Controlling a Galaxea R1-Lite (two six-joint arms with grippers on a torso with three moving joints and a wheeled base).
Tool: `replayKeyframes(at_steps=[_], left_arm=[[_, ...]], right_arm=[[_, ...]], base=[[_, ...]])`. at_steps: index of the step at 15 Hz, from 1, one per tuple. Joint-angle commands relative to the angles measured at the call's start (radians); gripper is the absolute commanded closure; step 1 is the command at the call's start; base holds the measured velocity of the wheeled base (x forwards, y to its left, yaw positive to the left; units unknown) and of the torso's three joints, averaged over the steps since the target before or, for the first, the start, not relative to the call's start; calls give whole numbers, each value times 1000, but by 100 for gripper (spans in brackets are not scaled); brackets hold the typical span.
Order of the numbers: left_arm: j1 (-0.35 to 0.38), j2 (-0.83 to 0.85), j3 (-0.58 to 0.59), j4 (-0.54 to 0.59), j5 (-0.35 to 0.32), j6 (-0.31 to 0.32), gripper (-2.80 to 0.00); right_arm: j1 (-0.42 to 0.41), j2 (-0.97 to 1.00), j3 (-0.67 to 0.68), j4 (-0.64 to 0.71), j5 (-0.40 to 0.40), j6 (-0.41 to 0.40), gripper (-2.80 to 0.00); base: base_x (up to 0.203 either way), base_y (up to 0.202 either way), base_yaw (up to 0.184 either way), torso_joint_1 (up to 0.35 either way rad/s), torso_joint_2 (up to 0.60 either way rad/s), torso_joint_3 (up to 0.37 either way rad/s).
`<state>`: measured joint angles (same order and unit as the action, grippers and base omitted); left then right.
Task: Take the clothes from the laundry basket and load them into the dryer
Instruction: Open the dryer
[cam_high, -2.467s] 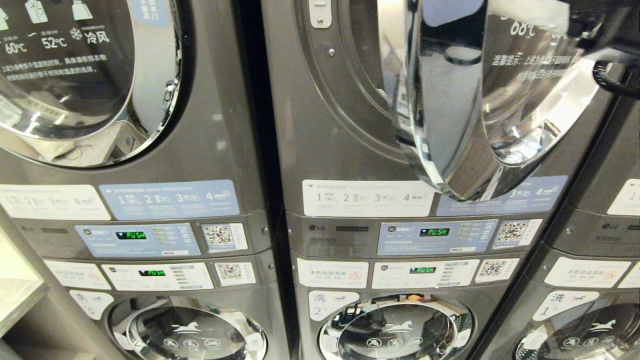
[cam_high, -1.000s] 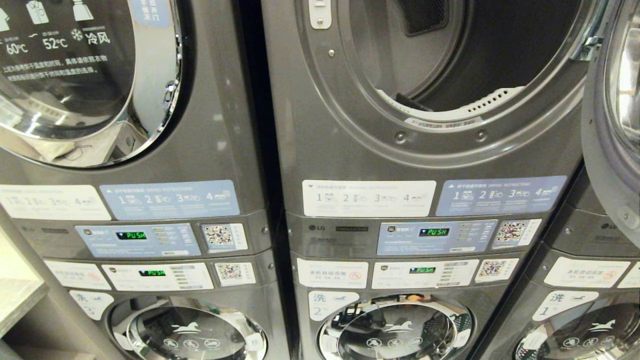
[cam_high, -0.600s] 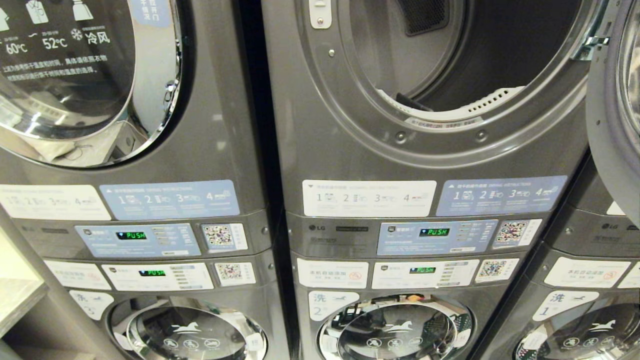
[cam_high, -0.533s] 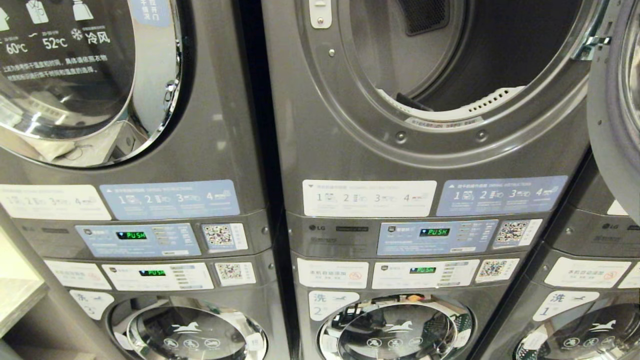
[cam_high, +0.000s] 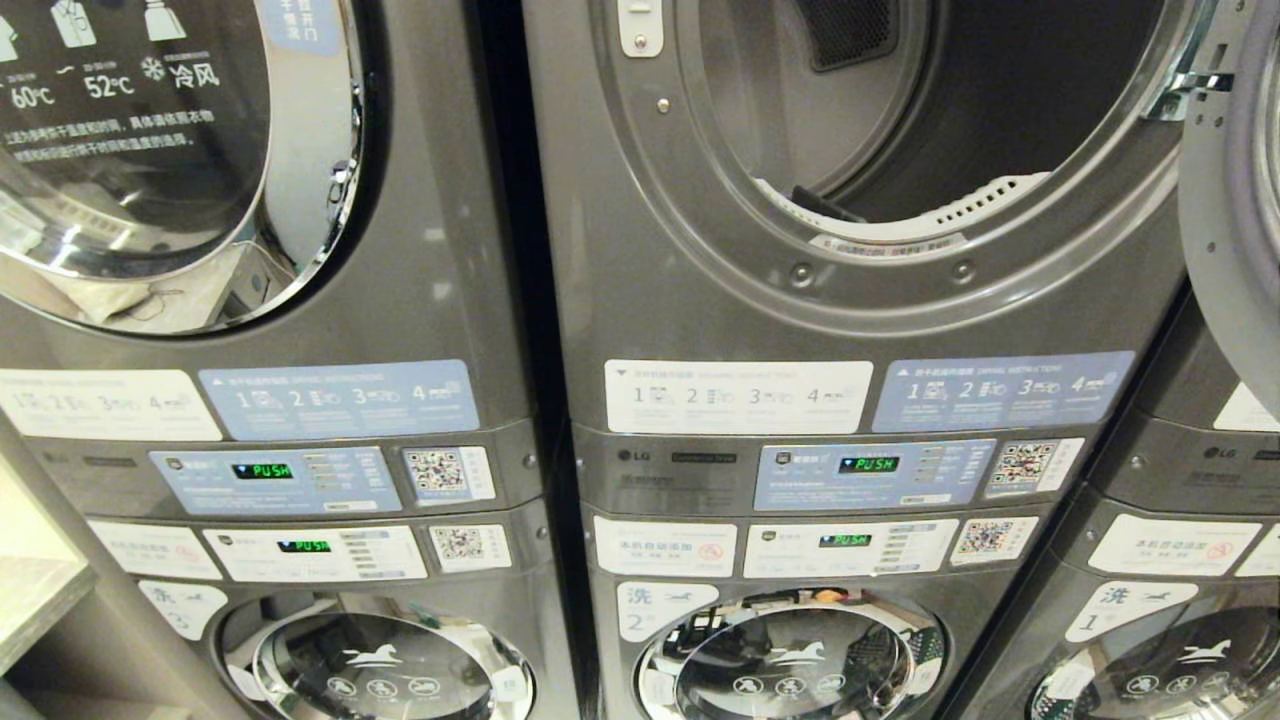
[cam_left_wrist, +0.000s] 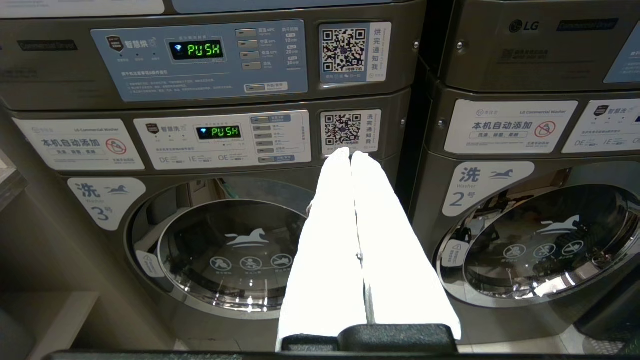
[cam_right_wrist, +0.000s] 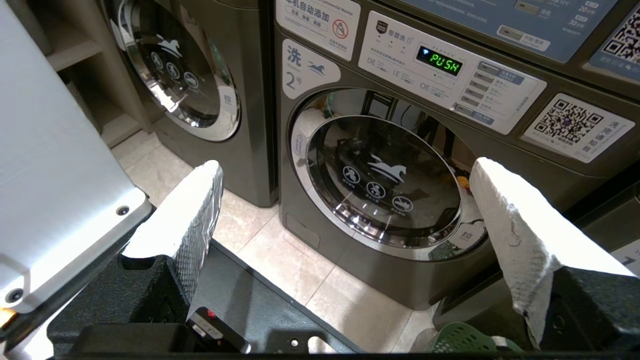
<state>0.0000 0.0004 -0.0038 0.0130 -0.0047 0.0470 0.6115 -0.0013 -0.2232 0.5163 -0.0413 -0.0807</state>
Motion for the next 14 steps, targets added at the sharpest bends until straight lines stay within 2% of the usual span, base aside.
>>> replayKeyframes(at_steps=[1, 3, 4, 5, 8, 9, 13, 14], left_arm=[[0, 0, 0, -1, 0, 1, 0], [0, 0, 1, -1, -1, 5, 0], [0, 0, 1, -1, -1, 5, 0], [0, 0, 1, 1, -1, 5, 0], [0, 0, 0, 1, -5, 8, 0], [0, 0, 1, 1, -3, 8, 0], [0, 0, 1, 1, -3, 10, 0], [0, 0, 1, 1, -1, 7, 0]], right_arm=[[1, -39, 1, 14, 0, 16, -280], [1, -39, 2, -9, -11, 27, -280], [1, -39, 13, -70, -21, 28, -280], [1, -39, 43, -155, -27, 28, -280], [1, -39, 181, -539, -35, 13, -280], [1, -39, 197, -559, -66, 4, -280], [1, -39, 196, -555, -62, -8, -280], [1, -39, 196, -552, -58, -2, 0]], base=[[0, 0, 0, 0, 0, 0], [0, 0, 0, 0, 0, 0], [0, 0, 0, 0, 0, 0], [0, 0, 0, 0, 0, 0], [0, 0, 0, 0, 0, 0], [0, 0, 0, 0, 0, 0], [0, 0, 0, 0, 0, 0], [0, 0, 0, 0, 0, 0]])
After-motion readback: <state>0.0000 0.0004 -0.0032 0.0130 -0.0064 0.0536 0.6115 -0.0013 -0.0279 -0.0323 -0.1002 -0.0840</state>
